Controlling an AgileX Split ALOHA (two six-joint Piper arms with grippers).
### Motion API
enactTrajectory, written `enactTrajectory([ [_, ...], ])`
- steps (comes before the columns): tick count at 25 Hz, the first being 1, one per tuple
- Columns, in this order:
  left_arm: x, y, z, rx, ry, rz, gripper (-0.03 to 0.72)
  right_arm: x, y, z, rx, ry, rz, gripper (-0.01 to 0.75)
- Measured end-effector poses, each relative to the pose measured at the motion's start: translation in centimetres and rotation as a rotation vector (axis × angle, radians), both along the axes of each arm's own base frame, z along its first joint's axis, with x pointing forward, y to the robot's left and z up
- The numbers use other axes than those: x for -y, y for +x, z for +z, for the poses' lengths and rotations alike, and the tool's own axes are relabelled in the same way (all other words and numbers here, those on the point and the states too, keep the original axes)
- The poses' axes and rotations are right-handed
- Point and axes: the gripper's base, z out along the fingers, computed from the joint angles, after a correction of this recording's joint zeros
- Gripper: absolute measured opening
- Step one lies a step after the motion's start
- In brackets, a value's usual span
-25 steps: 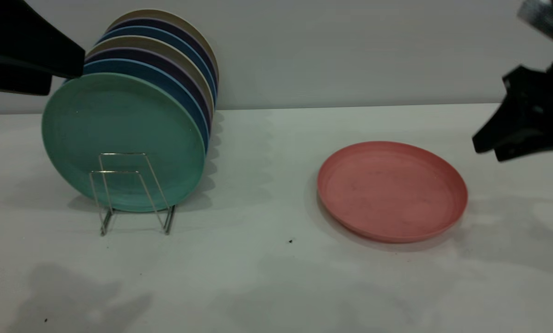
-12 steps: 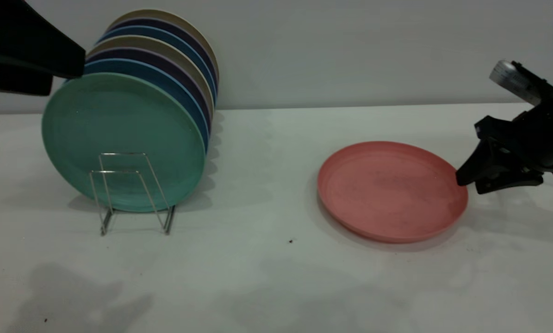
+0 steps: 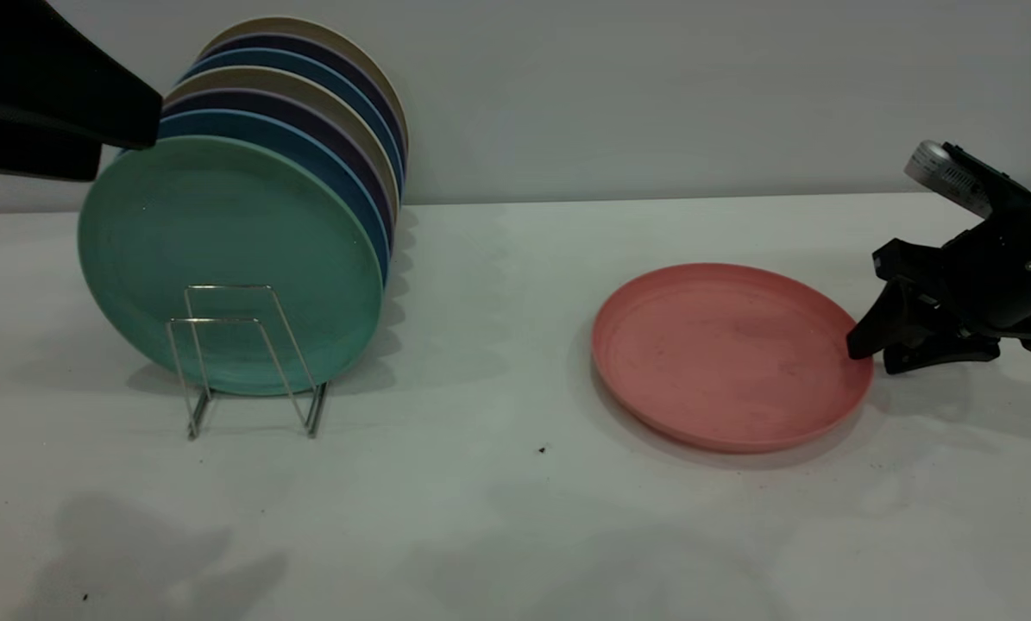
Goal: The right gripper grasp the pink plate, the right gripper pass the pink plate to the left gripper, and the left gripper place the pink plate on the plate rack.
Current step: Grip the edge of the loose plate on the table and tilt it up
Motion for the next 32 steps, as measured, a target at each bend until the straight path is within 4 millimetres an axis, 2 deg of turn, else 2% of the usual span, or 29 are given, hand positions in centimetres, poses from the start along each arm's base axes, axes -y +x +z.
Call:
enactTrajectory([
  [5,0.0,0.0,0.0,0.0,-0.001,-0.001,0.497,-0.1,0.0,-1.0,-0.021,0.032,-0.036,0.332],
  [9,0.0,0.0,0.0,0.0,-0.002,0.0,0.497,-0.4,-0.1,-1.3,-0.03,0.073,-0.032,0.271],
  [11,0.0,0.0,0.0,0.0,-0.002,0.0,0.497,-0.5,-0.2,-1.4,-0.032,0.082,-0.029,0.211],
  [14,0.0,0.0,0.0,0.0,-0.002,0.0,0.497,-0.6,-0.2,-1.4,-0.036,0.092,-0.029,0.079],
  [16,0.0,0.0,0.0,0.0,-0.003,0.002,0.497,-0.6,-0.2,-1.4,-0.04,0.102,-0.031,0.026],
  [20,0.0,0.0,0.0,0.001,-0.004,-0.004,0.497,-1.0,-0.5,-1.3,-0.054,0.134,0.008,0.018],
  [24,0.5,0.6,-1.2,-0.055,-0.05,-0.041,0.497,-1.3,-0.8,-0.7,-0.053,0.139,0.097,0.018],
  [32,1.4,3.3,-5.4,-0.146,-0.175,-0.045,0.497,-1.8,-0.7,3.4,0.013,0.168,0.198,0.018],
])
